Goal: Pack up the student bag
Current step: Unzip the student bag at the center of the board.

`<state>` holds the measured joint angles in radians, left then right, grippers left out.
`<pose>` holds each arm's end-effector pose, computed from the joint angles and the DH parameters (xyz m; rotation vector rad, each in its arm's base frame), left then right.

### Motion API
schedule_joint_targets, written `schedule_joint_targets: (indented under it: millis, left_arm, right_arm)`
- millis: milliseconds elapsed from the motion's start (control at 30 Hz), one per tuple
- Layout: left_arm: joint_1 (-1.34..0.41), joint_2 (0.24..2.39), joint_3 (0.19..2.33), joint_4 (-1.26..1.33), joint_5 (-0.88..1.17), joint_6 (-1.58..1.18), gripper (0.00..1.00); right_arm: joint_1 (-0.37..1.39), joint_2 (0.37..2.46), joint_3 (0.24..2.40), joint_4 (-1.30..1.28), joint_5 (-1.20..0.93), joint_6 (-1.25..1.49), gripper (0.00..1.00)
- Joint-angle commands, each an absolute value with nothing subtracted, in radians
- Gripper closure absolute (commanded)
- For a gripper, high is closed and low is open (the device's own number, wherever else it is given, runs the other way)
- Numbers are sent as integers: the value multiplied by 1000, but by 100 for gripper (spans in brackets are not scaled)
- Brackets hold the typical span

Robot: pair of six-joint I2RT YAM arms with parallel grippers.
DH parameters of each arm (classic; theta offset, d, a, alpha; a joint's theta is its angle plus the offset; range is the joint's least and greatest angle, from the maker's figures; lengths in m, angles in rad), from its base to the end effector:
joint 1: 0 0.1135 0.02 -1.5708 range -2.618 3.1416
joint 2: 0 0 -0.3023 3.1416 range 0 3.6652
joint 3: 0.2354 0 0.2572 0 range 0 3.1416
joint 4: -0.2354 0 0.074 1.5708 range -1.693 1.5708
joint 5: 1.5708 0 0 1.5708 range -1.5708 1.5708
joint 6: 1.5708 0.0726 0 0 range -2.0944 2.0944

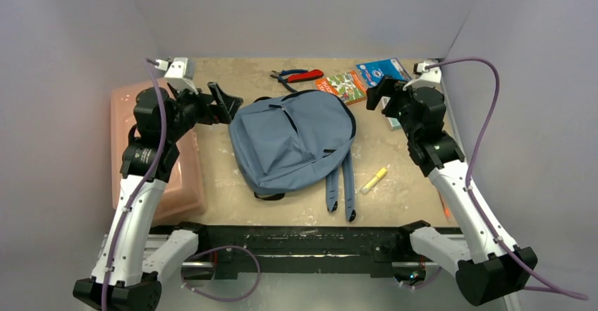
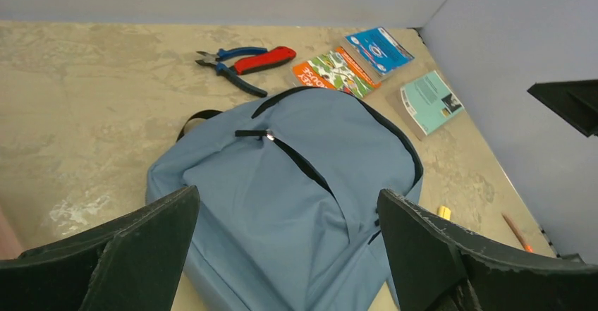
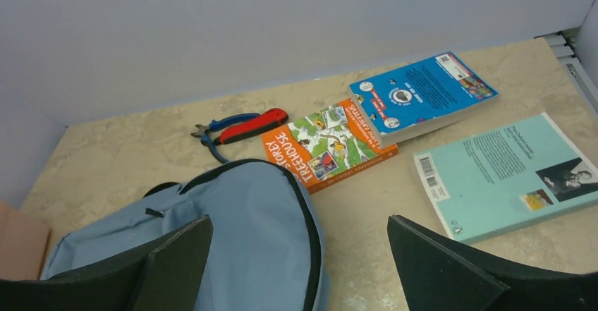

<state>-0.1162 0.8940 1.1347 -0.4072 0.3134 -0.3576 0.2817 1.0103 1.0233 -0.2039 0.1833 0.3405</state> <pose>0.1964 -0.0455 0.4433 0.0216 1.7693 -0.6176 0.2451 0.0572 0.4052 0.1854 1.7578 0.2910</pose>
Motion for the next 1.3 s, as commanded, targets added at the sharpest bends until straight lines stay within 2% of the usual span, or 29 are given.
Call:
schedule_joint_targets:
  millis: [0, 333, 500, 767, 967, 1000, 1033, 1267]
  left_arm:
    - [-182, 942, 1224, -478, 330, -322, 3]
    - [-222, 1091, 1439, -686, 308, -286, 2]
    - [-222, 1130, 1430, -689, 303, -259, 2]
    - [-222, 1190, 1329, -646, 346, -260, 2]
    - [-222, 1217, 1296, -632, 351, -293, 2]
    - [-222, 1222, 1290, -631, 348, -299, 2]
    - [-222, 1224, 1288, -630, 350, -300, 2]
    - [-222, 1241, 1291, -640, 368, -303, 2]
  right_arm:
    - [289, 1035, 1049, -142, 161, 372, 1]
    - [289, 1193, 1010, -87, -118, 459, 1]
    - [313, 1351, 1052, -72, -257, 474, 1]
    - [522, 1602, 1283, -113, -104, 460, 1]
    - [583, 1908, 1666, -262, -30, 460, 1]
    - [584, 1959, 1740, -299, -40, 210, 38]
    - [585, 2009, 1807, -331, -45, 114, 45]
    - [603, 2190, 2011, -364, -120, 18, 48]
